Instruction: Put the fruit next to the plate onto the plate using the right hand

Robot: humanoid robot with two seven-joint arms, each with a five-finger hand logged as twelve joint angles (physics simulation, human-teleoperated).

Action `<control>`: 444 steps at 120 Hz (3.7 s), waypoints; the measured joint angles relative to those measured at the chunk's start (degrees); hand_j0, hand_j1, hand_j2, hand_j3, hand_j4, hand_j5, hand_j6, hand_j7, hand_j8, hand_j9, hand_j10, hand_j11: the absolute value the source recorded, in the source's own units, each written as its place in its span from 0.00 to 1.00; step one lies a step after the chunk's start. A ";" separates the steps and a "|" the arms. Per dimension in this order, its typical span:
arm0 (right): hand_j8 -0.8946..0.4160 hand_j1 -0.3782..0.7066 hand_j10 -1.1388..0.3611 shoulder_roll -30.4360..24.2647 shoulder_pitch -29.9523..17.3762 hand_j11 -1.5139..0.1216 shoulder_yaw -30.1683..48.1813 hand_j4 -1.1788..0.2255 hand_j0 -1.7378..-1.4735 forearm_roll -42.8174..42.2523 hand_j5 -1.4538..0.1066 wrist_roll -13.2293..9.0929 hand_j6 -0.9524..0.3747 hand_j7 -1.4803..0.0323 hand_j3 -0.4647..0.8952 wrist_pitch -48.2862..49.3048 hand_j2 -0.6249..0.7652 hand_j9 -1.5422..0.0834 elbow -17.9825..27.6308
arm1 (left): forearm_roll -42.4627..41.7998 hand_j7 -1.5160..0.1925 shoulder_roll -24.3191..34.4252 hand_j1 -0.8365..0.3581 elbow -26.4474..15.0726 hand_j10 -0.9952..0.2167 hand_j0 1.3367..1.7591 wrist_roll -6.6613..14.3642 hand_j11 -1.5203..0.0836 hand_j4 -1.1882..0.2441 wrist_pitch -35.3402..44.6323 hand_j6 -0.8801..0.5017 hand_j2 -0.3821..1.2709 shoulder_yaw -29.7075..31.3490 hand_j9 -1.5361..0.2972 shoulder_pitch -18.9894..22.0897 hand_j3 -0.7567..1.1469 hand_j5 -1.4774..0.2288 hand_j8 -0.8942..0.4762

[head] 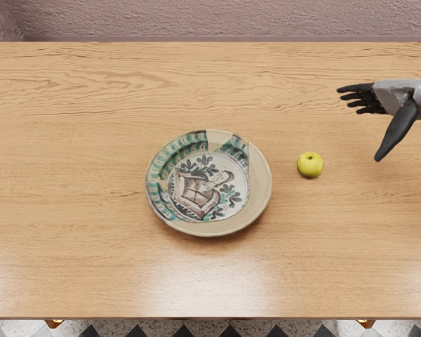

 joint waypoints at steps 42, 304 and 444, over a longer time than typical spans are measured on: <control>0.66 0.05 0.74 1.17 5.70 0.91 0.09 0.82 0.30 -0.74 0.92 -12.22 0.70 0.96 0.34 0.00 0.45 0.93 1.32 | 0.00 0.89 0.00 0.99 0.00 0.82 0.76 0.00 0.95 0.83 0.00 0.64 0.23 0.00 0.84 0.00 0.40 0.87 0.65; 0.51 0.27 0.61 14.10 -0.82 0.75 -4.95 0.68 0.30 -29.75 0.75 -35.09 0.55 0.79 0.34 -37.26 0.42 0.77 28.87 | 0.00 0.89 0.00 0.99 0.00 0.82 0.76 0.00 0.95 0.83 0.00 0.64 0.23 0.01 0.84 0.00 0.40 0.87 0.65; 0.41 0.41 0.52 15.79 -4.23 0.65 -7.64 0.59 0.30 -32.97 0.64 -35.09 0.45 0.68 0.34 -43.26 0.40 0.67 26.79 | 0.00 0.89 0.00 0.99 0.00 0.82 0.76 0.00 0.95 0.83 0.00 0.64 0.23 0.01 0.84 0.00 0.40 0.87 0.65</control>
